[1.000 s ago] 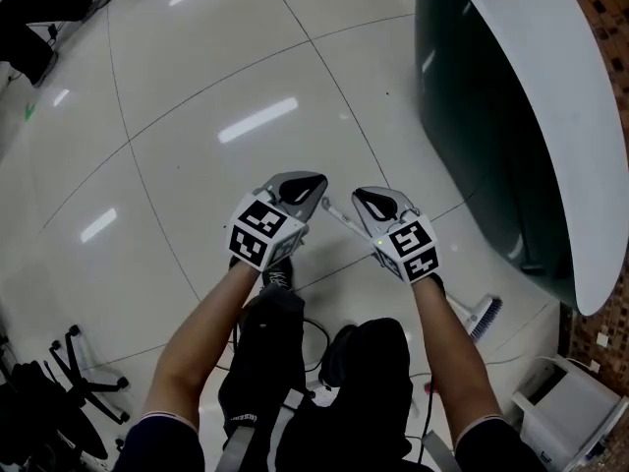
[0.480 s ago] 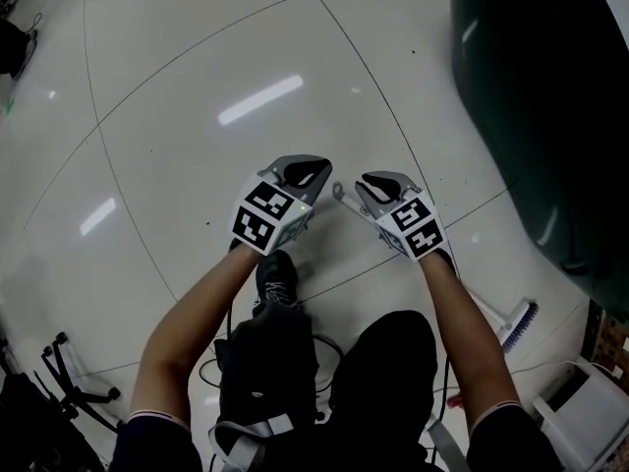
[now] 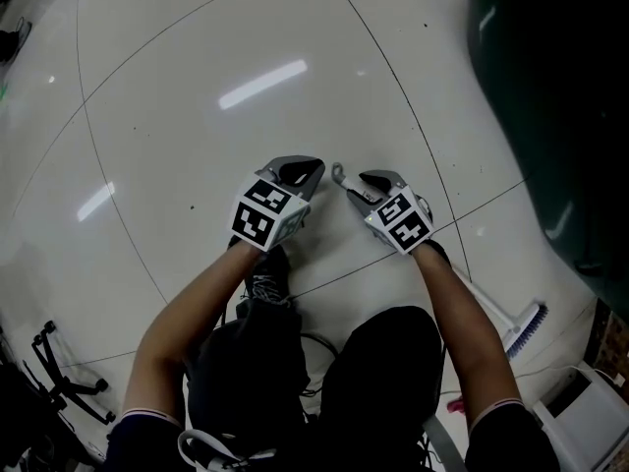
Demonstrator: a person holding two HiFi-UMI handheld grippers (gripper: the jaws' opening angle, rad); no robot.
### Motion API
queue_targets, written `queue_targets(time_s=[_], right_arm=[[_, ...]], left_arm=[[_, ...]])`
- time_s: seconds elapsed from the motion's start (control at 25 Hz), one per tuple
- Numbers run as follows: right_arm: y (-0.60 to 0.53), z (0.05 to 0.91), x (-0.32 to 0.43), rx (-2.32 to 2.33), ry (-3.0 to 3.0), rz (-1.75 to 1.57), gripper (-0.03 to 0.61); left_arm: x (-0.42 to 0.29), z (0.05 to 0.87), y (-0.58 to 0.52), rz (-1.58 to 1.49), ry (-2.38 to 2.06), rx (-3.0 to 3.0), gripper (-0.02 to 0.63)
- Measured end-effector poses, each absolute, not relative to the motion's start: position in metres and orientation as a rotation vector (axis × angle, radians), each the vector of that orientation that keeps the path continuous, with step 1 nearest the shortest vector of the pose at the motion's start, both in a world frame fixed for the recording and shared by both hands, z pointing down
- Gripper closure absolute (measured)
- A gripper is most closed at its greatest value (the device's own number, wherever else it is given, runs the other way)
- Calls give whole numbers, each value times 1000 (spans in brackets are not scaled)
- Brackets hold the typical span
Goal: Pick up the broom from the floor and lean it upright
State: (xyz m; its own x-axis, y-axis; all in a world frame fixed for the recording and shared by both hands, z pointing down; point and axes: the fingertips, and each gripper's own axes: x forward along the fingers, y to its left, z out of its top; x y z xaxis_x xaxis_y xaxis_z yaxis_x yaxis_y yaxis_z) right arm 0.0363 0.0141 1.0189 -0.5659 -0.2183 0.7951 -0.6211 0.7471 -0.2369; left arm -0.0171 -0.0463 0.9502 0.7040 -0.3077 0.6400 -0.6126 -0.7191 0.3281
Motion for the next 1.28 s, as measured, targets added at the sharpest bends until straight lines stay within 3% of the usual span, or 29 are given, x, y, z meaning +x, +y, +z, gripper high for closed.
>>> queue_targets(time_s=[0.16, 0.4, 0.52, 0.64, 1.28], right_arm=[[27, 1032, 34, 612, -2133, 617, 386], [38, 1048, 41, 612, -2087, 596, 383], [38, 1054, 46, 618, -2053, 564, 470], [36, 1051, 47, 598, -2037, 578, 479], [-27, 907, 58, 795, -2211, 432, 479]], left_arm=[[-18, 957, -34, 785, -699, 2363, 614], [-20, 962, -27, 813, -717, 2337, 614], [-19, 963, -23, 830, -713, 2332, 614], [-19, 961, -21, 845, -713, 2338, 614], [-16, 848, -80, 770, -785, 2574, 614]])
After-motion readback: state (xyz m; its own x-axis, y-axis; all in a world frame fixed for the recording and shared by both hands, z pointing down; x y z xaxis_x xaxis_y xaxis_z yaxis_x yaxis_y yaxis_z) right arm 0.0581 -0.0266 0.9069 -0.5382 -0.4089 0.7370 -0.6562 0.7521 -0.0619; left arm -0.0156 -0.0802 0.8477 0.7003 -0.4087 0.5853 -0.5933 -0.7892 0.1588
